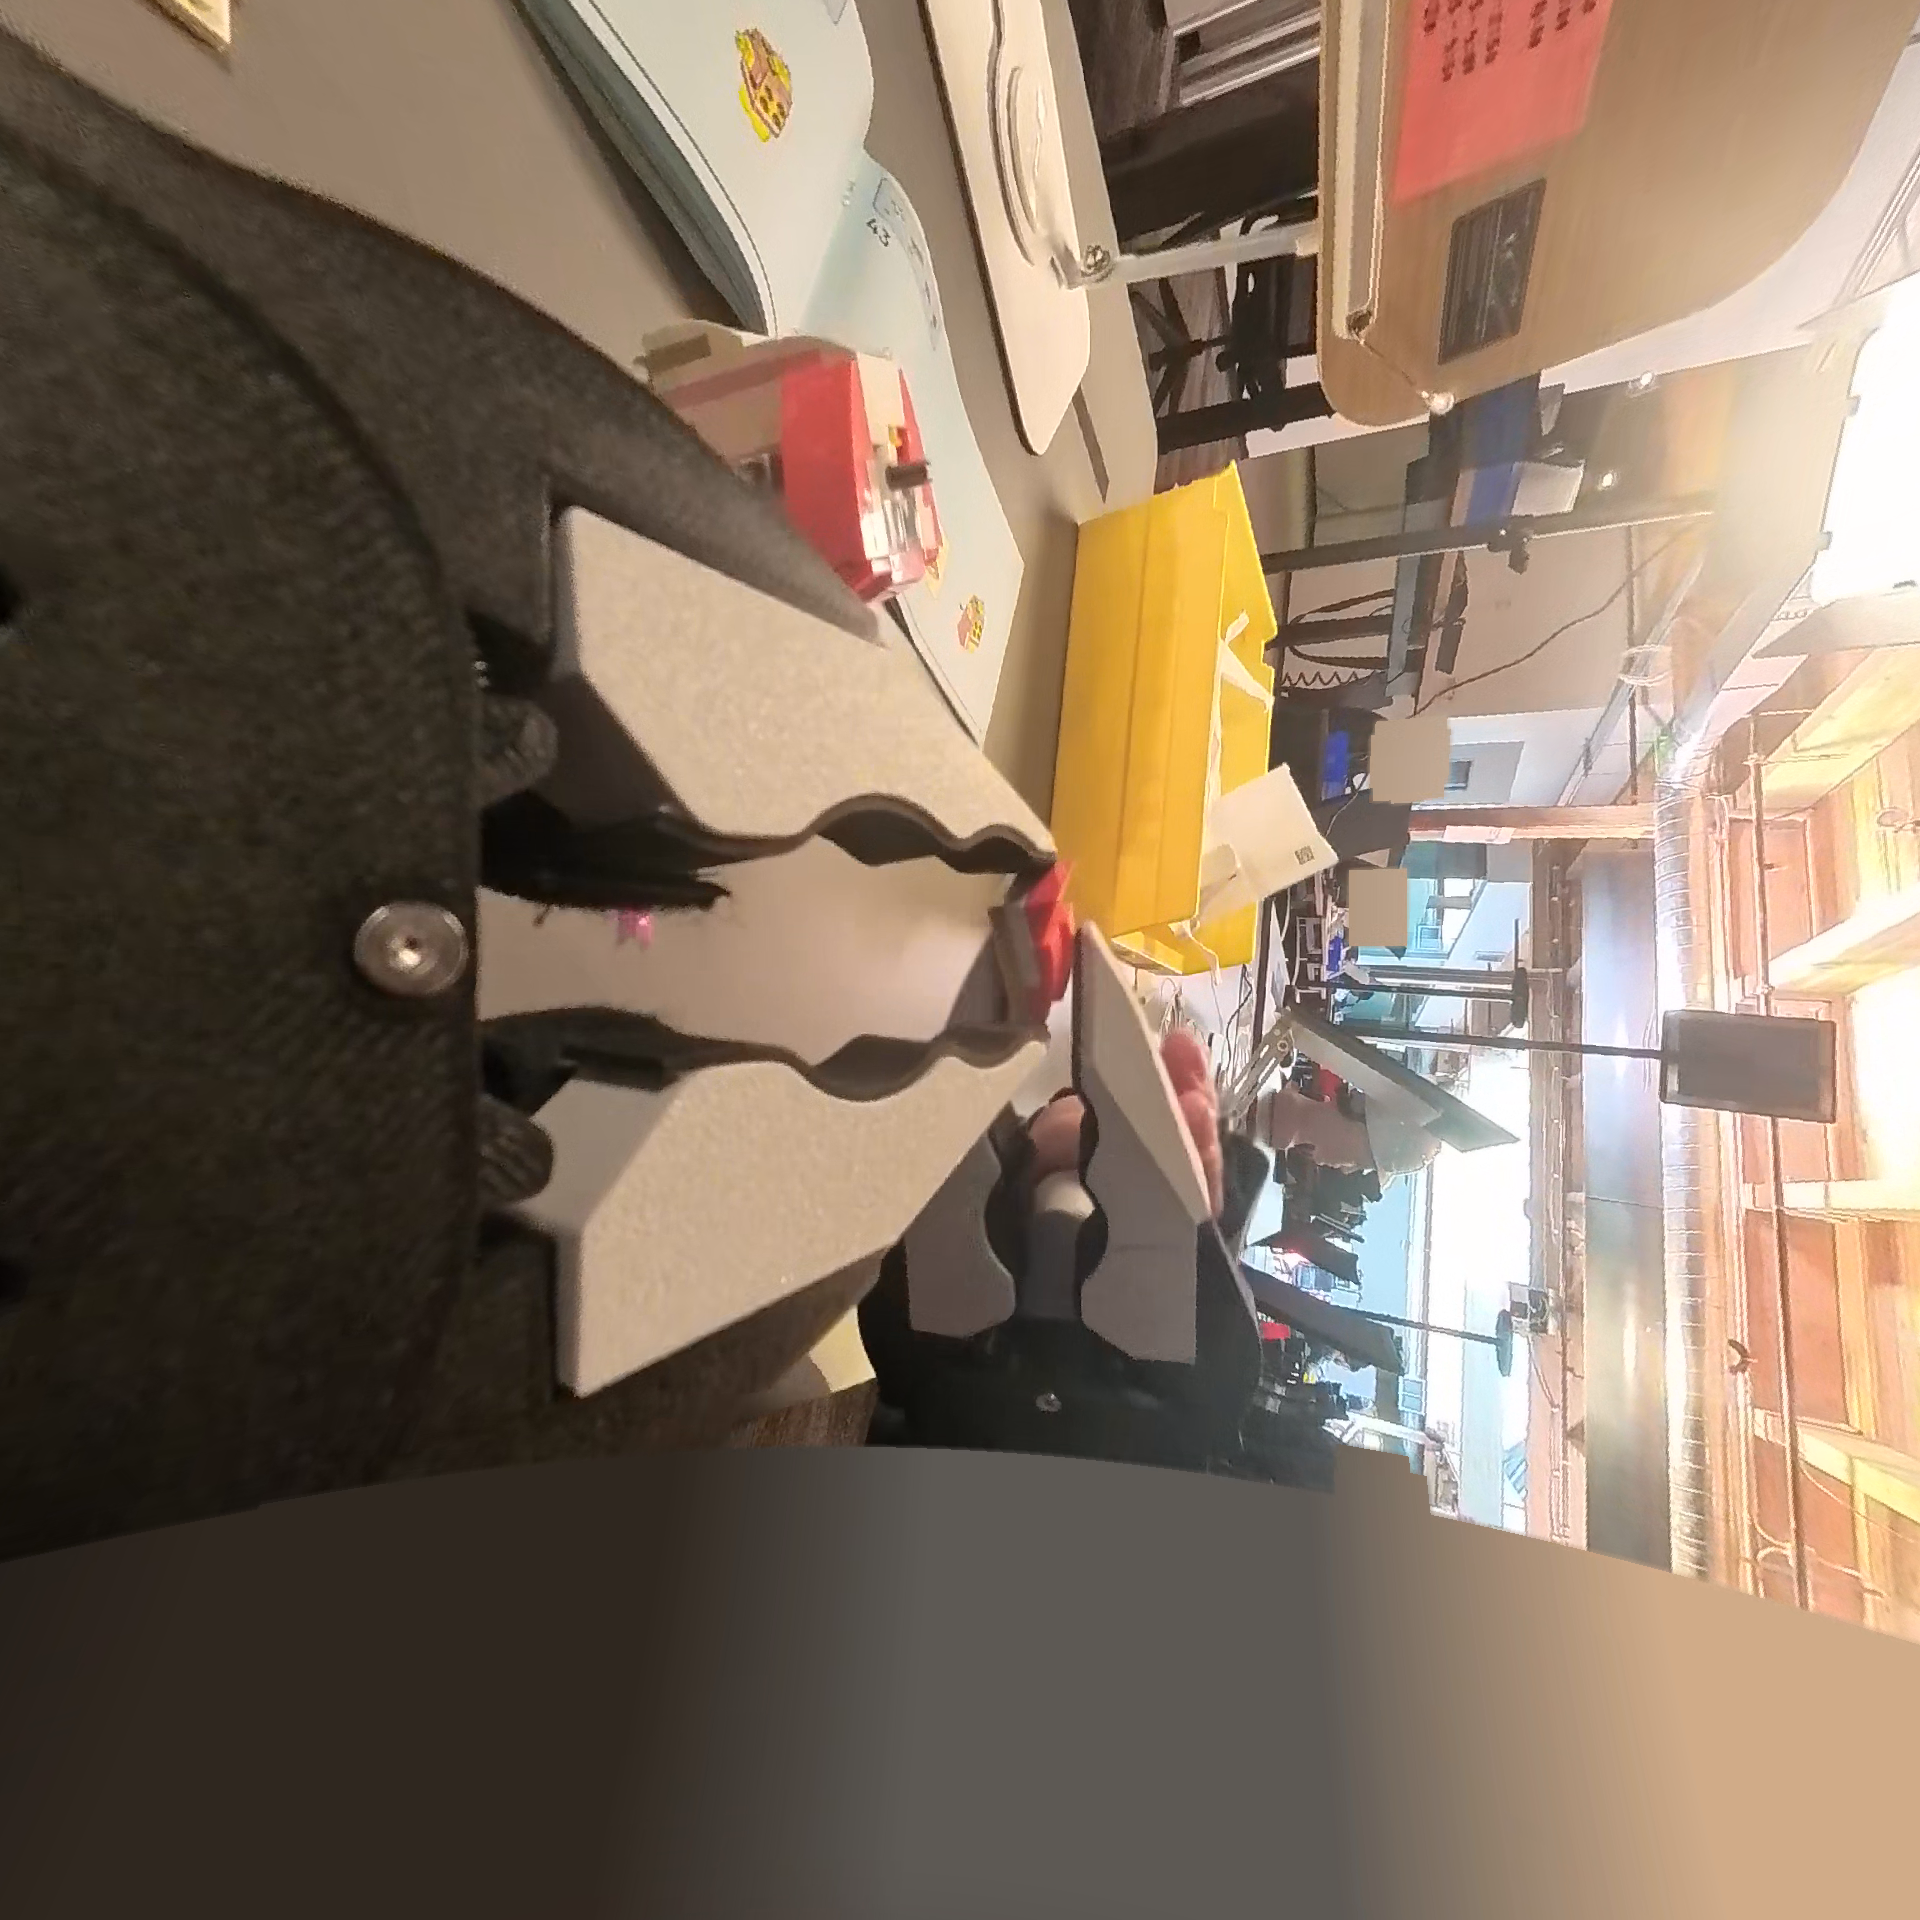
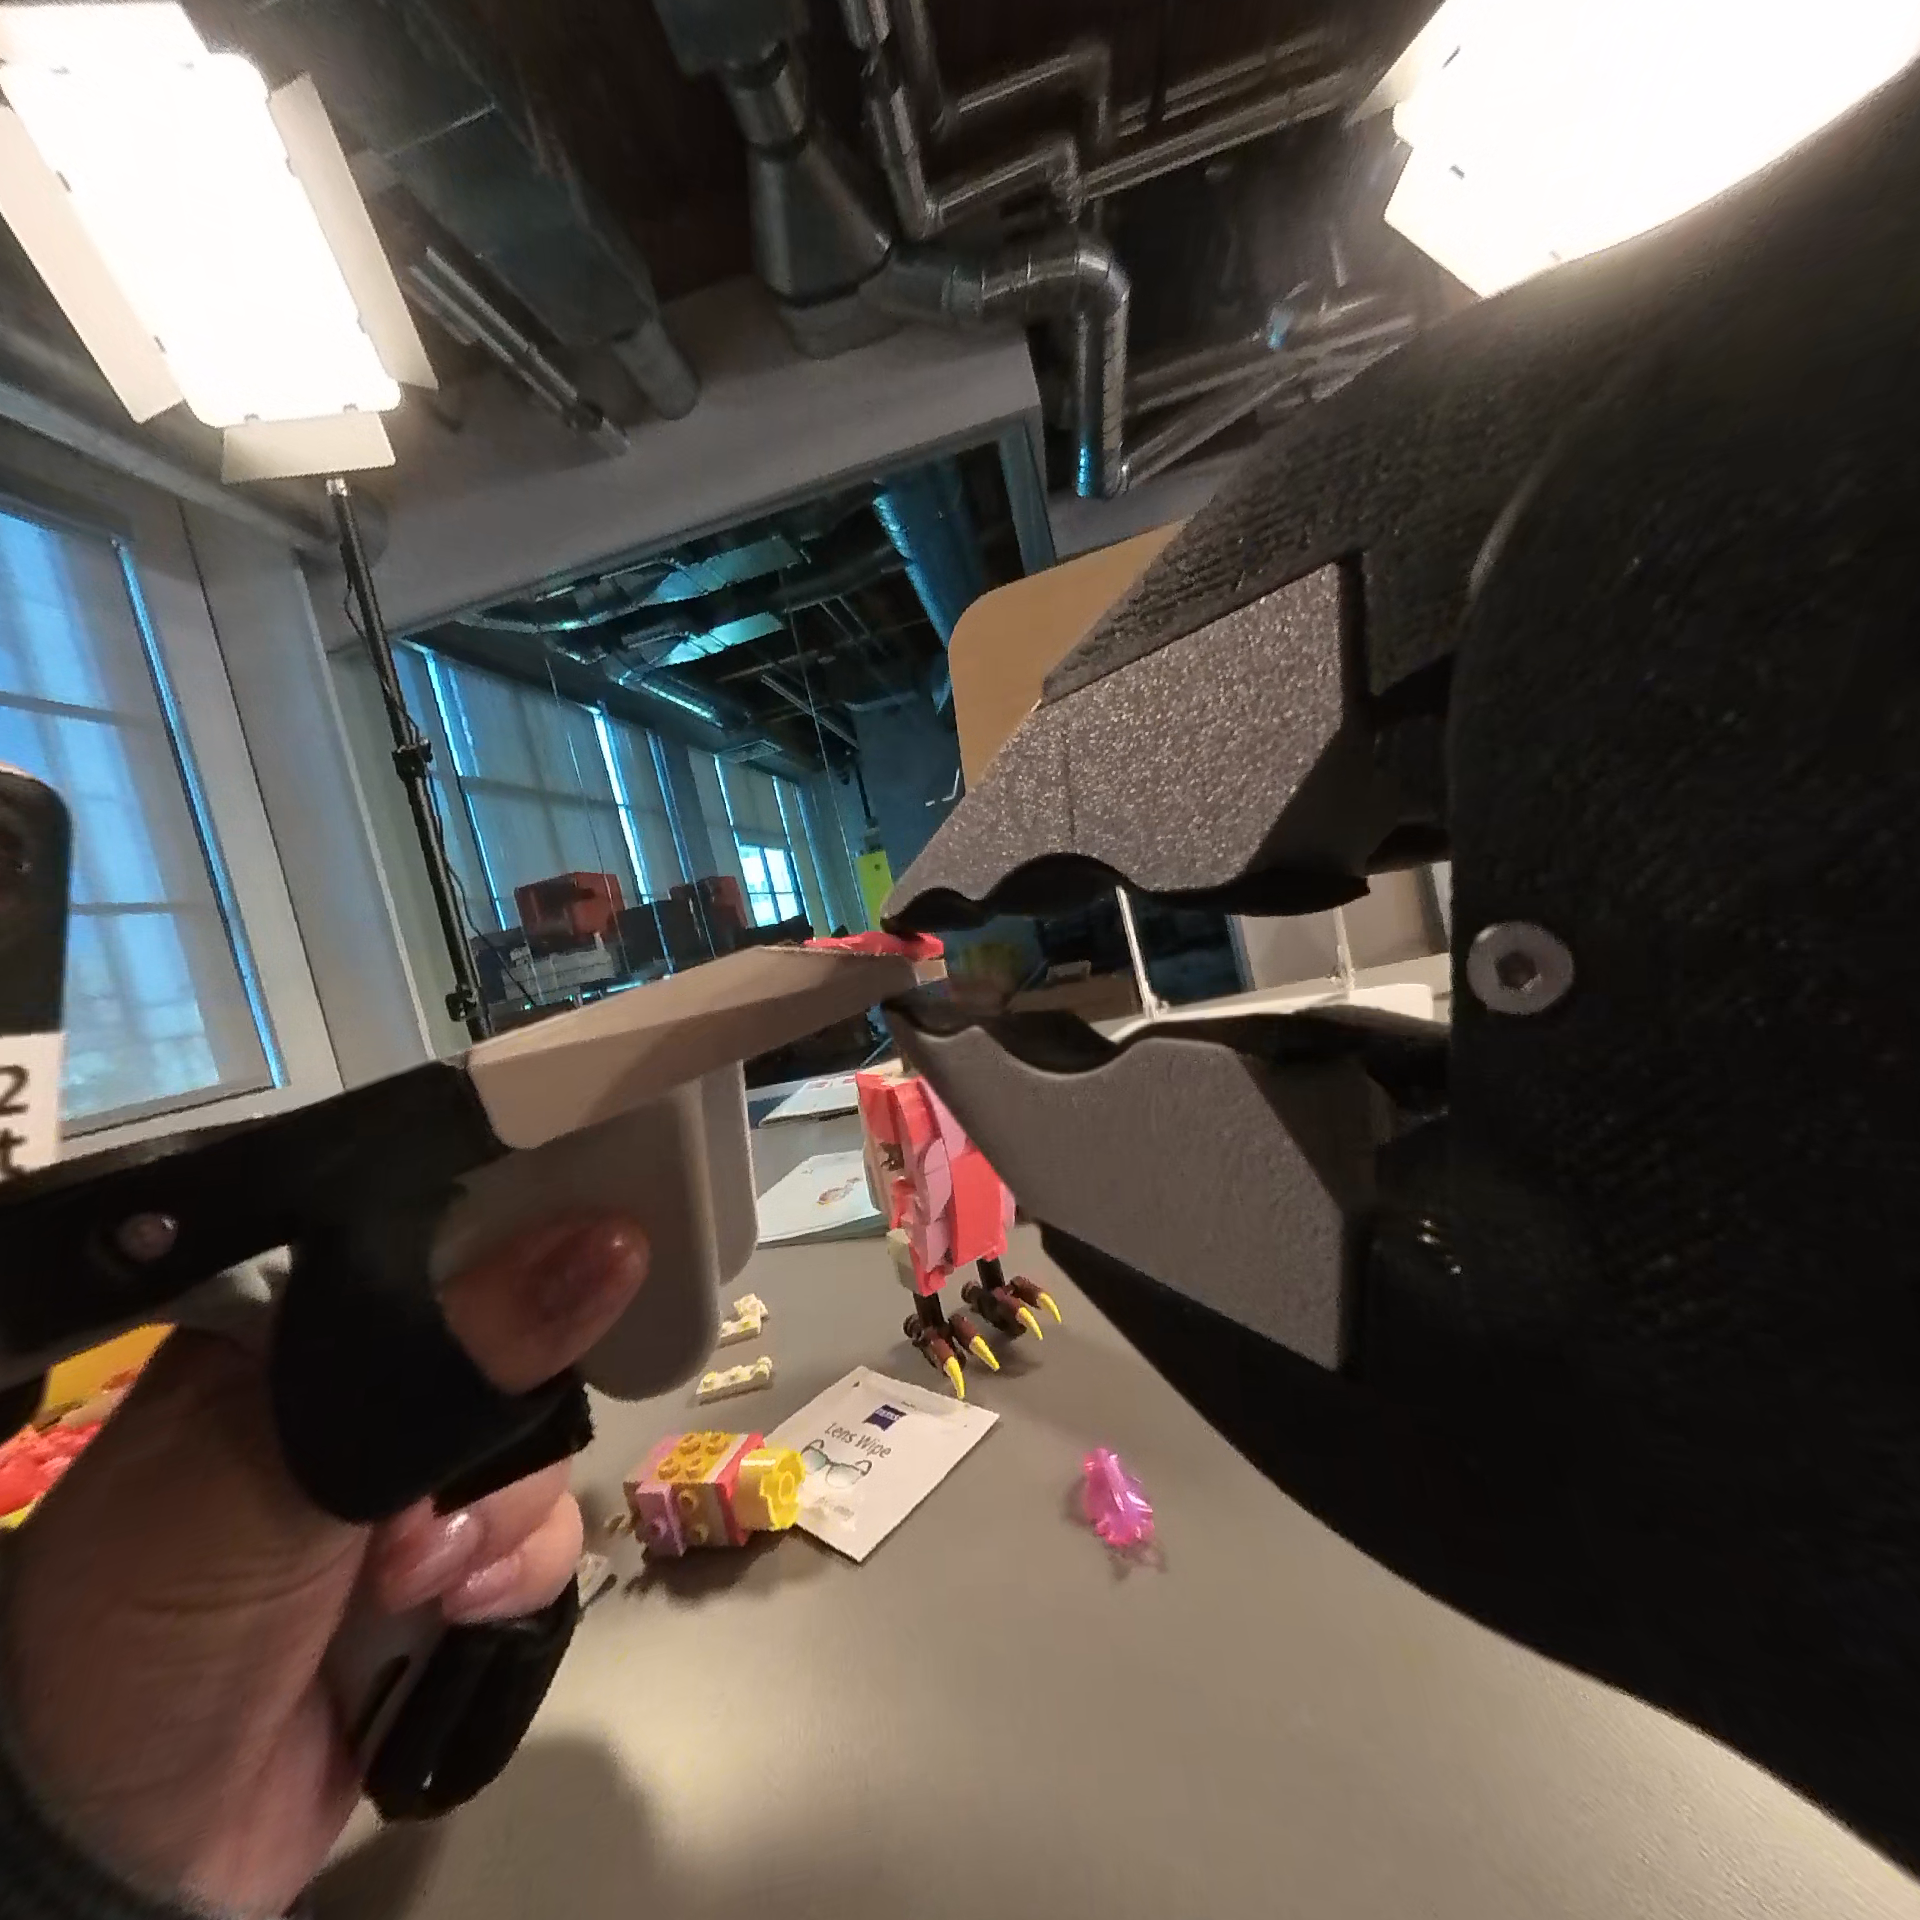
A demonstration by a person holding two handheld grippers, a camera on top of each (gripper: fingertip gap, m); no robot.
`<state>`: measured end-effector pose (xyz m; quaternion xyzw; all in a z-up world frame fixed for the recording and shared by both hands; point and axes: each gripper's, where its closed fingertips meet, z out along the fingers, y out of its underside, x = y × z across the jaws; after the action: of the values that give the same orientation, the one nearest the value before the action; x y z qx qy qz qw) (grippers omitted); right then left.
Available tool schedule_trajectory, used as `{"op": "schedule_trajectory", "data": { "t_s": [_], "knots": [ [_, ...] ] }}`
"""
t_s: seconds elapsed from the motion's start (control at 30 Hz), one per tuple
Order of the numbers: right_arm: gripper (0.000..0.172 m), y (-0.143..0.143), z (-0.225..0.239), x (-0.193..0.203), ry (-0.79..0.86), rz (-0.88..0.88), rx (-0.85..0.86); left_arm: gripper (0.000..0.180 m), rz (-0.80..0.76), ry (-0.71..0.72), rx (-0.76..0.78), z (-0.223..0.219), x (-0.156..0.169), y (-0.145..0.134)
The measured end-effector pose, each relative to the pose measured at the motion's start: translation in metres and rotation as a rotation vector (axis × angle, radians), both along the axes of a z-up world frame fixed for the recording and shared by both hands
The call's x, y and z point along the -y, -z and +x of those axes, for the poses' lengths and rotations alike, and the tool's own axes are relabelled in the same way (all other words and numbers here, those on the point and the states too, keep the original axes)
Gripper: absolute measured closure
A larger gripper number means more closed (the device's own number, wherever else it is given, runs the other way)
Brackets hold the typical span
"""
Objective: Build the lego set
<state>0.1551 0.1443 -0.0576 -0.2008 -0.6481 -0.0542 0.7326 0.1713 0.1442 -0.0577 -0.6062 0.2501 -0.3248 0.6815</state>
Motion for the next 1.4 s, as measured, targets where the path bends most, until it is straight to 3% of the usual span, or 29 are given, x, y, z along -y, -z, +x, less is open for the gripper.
{"op": "schedule_trajectory", "data": {
  "t_s": [0.6,0.73,0.8,0.97,1.03,1.13,1.27,1.4],
  "knots": [
    [0.166,0.008,0.000,-0.003,-0.004,-0.081,0.035,0.153,-0.047,0.009,0.002,0.000,-0.004,0.007],
    [0.165,0.005,0.002,-0.004,0.013,0.034,0.007,0.152,-0.045,0.006,0.019,0.001,-0.005,0.006],
    [0.165,0.005,0.005,-0.010,0.049,0.110,0.010,0.140,-0.040,-0.024,0.000,0.000,-0.008,0.007],
    [0.166,0.012,0.020,-0.036,0.135,0.218,0.067,0.131,-0.023,-0.053,-0.047,0.001,-0.009,0.010],
    [0.165,0.031,0.028,-0.055,0.159,0.140,0.170,0.131,-0.009,-0.059,-0.077,0.004,-0.008,0.011],
    [0.165,0.066,0.047,-0.082,0.200,-0.150,0.321,0.131,0.009,-0.077,-0.114,0.005,-0.008,0.013],
    [0.165,0.090,0.068,-0.099,0.218,-0.483,0.392,0.131,-0.002,-0.079,-0.110,0.005,-0.009,0.014],
    [0.165,0.096,0.082,-0.113,0.257,-0.535,0.406,0.132,-0.010,-0.085,-0.102,0.003,-0.010,0.014]
  ]
}}
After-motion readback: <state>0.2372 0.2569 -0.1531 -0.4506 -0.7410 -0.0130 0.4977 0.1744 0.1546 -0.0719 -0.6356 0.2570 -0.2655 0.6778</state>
